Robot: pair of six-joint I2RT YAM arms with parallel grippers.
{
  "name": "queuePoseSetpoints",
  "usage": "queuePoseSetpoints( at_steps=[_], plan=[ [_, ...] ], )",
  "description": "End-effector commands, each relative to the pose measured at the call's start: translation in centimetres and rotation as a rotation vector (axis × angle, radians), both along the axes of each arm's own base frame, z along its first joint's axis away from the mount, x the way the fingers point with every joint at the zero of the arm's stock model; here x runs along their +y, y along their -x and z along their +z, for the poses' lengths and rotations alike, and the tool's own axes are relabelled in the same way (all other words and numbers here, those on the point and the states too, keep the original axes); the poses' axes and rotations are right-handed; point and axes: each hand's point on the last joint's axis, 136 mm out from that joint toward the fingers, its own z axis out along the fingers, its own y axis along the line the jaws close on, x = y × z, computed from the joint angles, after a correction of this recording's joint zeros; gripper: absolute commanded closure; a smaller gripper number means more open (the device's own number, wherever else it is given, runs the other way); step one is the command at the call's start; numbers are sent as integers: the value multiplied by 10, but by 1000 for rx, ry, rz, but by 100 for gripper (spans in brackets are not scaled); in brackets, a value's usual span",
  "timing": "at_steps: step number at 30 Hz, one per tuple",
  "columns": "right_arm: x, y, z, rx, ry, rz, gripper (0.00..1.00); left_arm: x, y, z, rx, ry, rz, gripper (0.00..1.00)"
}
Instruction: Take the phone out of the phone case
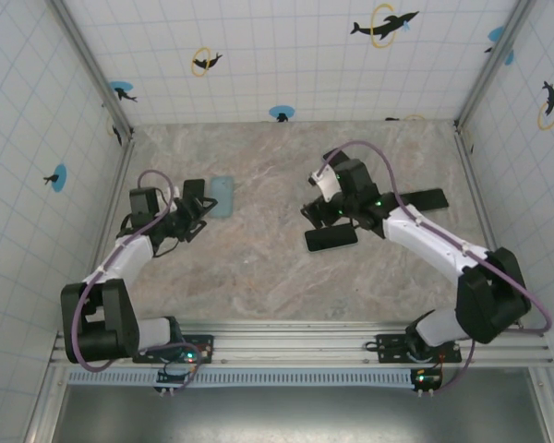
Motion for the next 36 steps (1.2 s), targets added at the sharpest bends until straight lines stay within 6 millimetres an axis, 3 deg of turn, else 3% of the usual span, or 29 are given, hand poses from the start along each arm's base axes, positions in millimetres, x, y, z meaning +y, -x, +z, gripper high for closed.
queuePoseSetpoints(
  at_steps=[1,11,13,15,21,26,36],
  plan=[
    [-20,22,-19,-9,119,133,11,-6,-4,2,-6,10,-22,11],
    [-57,36,-74,-12,355,362,9,-15,-6,2,-15,13,-52,11],
    [-57,31,-76,11,356,390,9,-16,-3,0,-13,14,-58,11],
    [-57,28,-81,22,379,434,0,-17,-1,0,-14,15,-63,11],
    [-66,22,-109,53,511,562,1,-17,3,-2,-17,10,-67,11],
    [-61,4,-116,24,541,589,1,-17,7,-2,-19,6,-63,11],
    [-53,-8,-137,77,578,647,1,-18,10,-2,-22,6,-67,11]
  ],
)
